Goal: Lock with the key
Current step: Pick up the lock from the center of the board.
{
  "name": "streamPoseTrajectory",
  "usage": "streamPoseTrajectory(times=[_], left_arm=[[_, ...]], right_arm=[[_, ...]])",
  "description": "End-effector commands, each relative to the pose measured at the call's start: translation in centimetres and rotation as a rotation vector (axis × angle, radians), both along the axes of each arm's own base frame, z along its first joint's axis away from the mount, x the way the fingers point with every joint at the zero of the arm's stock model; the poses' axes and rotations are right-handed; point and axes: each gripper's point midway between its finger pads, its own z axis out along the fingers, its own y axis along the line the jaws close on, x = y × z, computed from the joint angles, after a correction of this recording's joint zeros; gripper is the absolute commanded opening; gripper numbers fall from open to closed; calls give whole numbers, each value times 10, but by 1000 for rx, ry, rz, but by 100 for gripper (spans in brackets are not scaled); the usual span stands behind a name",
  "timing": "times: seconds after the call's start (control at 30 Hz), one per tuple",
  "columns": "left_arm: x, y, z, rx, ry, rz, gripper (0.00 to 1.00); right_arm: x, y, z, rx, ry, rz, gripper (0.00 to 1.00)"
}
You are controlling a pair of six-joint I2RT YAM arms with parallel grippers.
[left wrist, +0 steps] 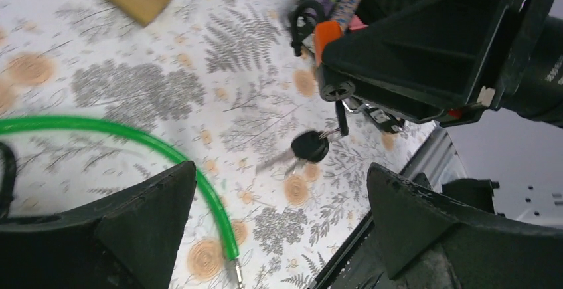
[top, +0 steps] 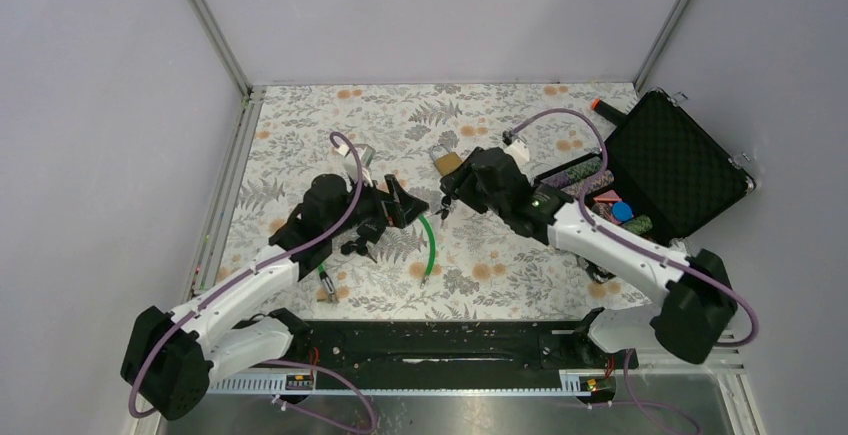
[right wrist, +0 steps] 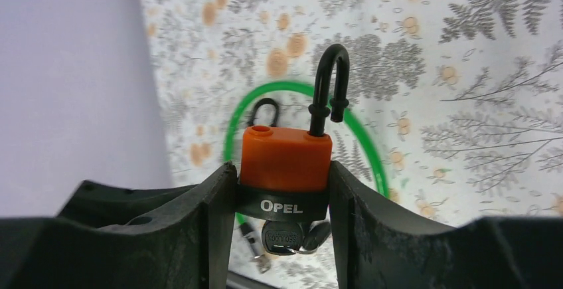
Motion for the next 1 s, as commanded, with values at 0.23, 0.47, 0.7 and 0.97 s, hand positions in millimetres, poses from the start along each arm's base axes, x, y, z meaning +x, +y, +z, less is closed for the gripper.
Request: streamPoseTrajectory(times=[0.23, 0.47, 0.7, 0.97], left_arm=[[2, -71, 79, -85, -323, -69, 99], [14, -84, 76, -93, -325, 57, 93], [15, -87, 85, -152, -344, 124, 61], [19, -97, 80, -110, -321, 120, 50]], right_arm=[[-19, 6, 77, 433, -80, -52, 19], [-30, 2, 88, 516, -52, -58, 20], [-37, 1, 93, 555, -32, -55, 21], [-39, 9, 91, 577, 11, -41, 26]])
